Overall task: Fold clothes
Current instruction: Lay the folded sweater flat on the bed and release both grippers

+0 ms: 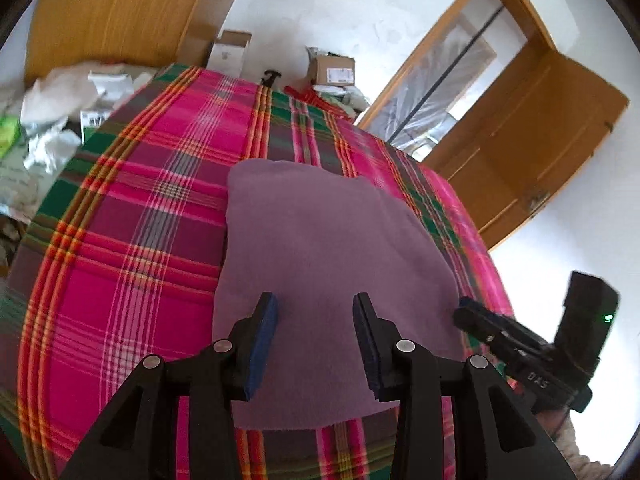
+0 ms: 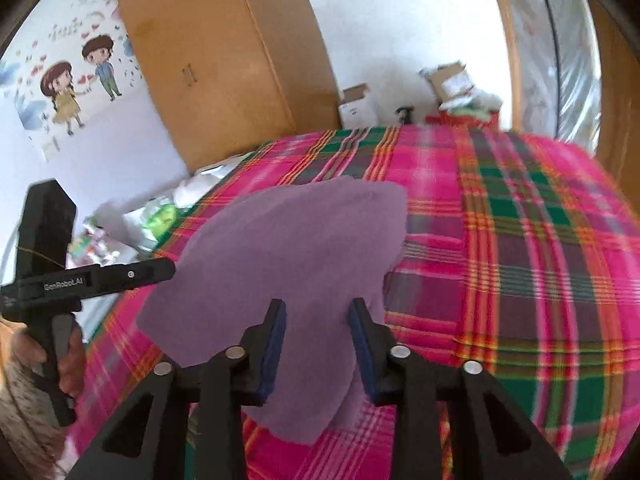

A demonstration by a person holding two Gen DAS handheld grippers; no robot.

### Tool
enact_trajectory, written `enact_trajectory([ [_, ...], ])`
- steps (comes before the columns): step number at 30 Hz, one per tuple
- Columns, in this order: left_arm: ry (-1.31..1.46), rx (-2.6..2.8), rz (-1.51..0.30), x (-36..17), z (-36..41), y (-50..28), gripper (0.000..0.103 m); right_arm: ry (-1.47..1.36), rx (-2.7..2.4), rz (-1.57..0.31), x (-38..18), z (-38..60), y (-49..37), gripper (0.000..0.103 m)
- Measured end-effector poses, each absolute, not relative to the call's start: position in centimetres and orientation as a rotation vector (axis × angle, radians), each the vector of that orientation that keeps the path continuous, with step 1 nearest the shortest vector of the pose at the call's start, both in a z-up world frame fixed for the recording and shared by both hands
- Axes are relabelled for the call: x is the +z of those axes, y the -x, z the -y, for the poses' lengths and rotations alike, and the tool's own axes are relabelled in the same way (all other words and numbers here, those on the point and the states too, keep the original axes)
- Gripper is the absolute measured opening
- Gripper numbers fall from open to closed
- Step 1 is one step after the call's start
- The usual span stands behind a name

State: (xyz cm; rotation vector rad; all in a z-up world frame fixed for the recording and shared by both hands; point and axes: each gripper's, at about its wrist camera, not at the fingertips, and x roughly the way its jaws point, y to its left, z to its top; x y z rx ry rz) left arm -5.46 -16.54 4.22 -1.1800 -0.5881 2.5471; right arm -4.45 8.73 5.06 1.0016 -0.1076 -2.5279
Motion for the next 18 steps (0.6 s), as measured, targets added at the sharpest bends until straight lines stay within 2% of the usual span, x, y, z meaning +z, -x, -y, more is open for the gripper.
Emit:
enact_trajectory([
  [6,1.188,2.572,0.586,3.7,16.4,5.5,0.040,-0.996,-2.498,0.020,4.5,-6.5,2.8,0.027],
  [13,1.171,2.648,0.424,3.3,15.1,4.0,0.040,-1.102,-2.486,0.008,2.3,-6.0,3.0,0.023],
  [18,1.193,2.657,0.453,2.8,15.4,4.0,0.040,-1.130,-2.516,0.013,2.2,-5.8,2.5,0.023],
])
